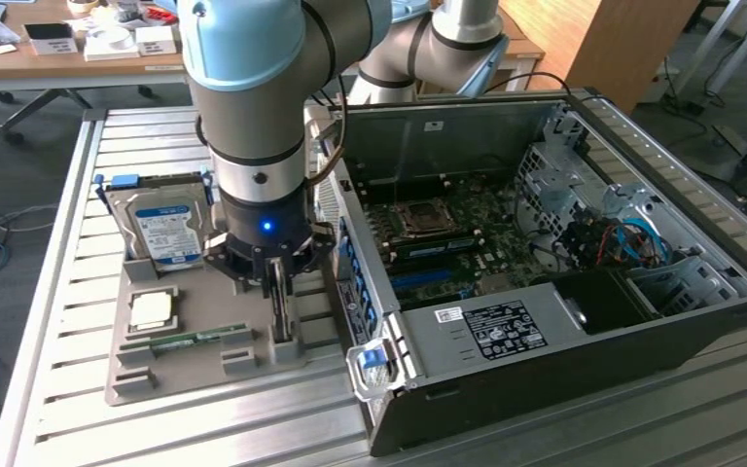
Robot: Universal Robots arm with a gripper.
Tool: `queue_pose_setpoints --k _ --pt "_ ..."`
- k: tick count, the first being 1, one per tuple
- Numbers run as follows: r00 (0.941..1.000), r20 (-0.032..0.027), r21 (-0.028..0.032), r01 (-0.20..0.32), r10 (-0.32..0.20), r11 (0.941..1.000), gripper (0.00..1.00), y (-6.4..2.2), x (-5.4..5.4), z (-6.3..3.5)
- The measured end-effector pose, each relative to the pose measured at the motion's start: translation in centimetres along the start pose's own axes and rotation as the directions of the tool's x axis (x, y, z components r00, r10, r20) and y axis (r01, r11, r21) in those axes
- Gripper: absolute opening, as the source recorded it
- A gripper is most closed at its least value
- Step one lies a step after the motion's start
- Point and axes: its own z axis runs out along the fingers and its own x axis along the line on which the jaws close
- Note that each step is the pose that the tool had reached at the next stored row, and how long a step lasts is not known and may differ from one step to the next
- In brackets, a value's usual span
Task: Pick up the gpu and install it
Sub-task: 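Pick up the gpu and move the gpu toward the slot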
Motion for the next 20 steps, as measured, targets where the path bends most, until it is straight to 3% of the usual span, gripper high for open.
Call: queue_pose_setpoints --k 3,15,20 --pt "1.0000 -0.0001 0.0000 0.000 0.000 1.0000 0.27 0.00 0.00 0.00" --pt "1.0000 0.0000 0.0000 0.002 -0.002 1.0000 0.27 0.00 0.00 0.00" --pt "0.9995 -0.0013 -0.0007 0.031 -0.031 0.9995 0.27 0.00 0.00 0.00"
